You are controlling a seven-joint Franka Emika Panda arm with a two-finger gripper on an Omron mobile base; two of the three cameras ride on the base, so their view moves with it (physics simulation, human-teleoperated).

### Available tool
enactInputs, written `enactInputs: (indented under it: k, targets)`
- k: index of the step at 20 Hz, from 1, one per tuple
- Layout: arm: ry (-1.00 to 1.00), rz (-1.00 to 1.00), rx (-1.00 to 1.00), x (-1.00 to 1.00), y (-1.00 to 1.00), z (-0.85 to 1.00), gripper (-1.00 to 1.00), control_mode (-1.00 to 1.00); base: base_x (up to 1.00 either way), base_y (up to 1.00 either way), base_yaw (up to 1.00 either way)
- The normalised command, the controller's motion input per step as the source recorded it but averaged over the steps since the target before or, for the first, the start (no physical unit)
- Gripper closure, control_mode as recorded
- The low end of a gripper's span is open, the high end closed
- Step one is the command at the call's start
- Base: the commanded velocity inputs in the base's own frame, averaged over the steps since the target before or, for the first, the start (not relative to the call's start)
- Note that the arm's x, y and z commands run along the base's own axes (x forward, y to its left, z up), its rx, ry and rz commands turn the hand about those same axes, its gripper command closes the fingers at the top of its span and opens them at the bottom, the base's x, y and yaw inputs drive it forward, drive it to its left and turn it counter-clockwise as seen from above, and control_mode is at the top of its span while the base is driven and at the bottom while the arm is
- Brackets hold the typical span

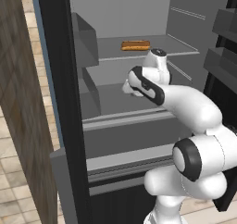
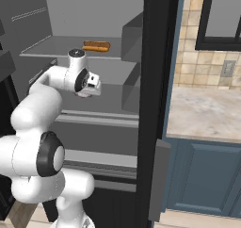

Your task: Retrieve the bottle and the shaker from the cabinet and place them next to the mixing bowl on the counter. Then add garlic from the fridge to the mixing bowl.

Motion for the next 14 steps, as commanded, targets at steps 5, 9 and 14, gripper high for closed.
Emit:
enactInputs:
  k: [5,9,14]
  targets:
    - [0.24,0.0,-0.08,-0.58,-0.15,0.77,1.0,-1.0,0.0,0.0,0.0]
    - [0.16,0.0,-0.12,-0.65,-0.01,0.65,1.0,-1.0,0.0,0.0,0.0]
    - [0.01,0.0,-0.01,-0.6,0.0,0.06,1.0,-1.0,0.0,0.0,0.0]
